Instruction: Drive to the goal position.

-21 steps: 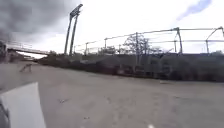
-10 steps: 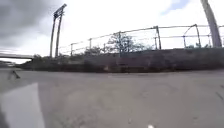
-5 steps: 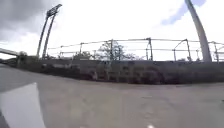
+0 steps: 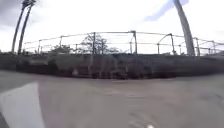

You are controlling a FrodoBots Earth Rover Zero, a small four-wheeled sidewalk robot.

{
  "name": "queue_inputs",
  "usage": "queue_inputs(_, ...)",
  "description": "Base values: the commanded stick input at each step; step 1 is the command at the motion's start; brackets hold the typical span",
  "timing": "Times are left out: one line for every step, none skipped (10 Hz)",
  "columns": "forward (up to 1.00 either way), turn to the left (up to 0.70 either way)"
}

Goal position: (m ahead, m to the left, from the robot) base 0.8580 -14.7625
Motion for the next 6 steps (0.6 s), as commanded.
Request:
queue_inputs(1.0, -0.27)
queue_inputs(1.0, -0.27)
queue_inputs(1.0, -0.27)
queue_inputs(1.0, -0.27)
queue_inputs(1.0, -0.27)
queue_inputs(1.0, -0.27)
